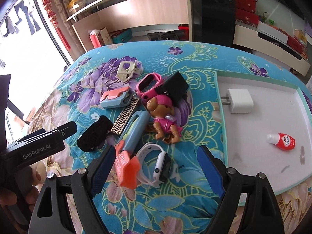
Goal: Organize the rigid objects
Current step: 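Move the left tool back toward the black toy car, then grasp the black toy car with the left tool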
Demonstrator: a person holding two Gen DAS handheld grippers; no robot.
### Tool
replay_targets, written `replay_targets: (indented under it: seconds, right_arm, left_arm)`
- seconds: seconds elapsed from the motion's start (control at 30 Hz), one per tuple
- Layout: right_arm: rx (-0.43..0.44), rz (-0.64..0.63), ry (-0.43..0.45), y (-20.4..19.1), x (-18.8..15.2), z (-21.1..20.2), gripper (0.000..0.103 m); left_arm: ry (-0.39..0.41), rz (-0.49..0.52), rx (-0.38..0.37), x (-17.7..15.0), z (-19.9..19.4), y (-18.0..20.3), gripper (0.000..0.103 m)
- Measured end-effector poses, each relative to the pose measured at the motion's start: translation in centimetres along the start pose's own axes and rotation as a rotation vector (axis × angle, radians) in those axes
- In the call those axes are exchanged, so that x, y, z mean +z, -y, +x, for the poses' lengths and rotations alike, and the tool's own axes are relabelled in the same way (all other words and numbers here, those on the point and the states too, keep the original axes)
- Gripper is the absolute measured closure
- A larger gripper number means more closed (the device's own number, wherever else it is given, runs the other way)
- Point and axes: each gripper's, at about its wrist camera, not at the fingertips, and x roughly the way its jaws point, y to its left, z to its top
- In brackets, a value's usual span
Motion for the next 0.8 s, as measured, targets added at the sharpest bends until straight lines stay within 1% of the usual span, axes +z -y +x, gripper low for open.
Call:
replay_targets:
  seconds: [0.1,0.3,0.57,0.63,0.8]
  right_arm:
    - [-0.006,0.001,-0.02,-0.2,-0.1,0.5,0.017]
    - [-0.022,0.041,0.003,0.9,0.1,-0.1,0.017]
    - [-0.034,0.098,0.011,2.4,0.2,-0.3,0.017]
    - [-0.036,0.11,0.015,2.7,0.3,-0.5,0.017]
    - [-0.035,0.131,0.014,3.2,0.2,-0.5,0.017]
  left_arm:
    - [-0.013,0.004,-0.007,-0.1,0.5,0.0,0.0]
    - [-0.013,0.035,-0.045,-0.3,0.9,0.9,0.0]
    - [-0.014,0.097,-0.059,-0.5,2.5,3.1,0.001]
    - [-0.023,0.118,-0.057,-0.6,3.1,3.6,0.01]
    - [-0.039,0.152,-0.066,-0.7,4.2,4.5,0.022]
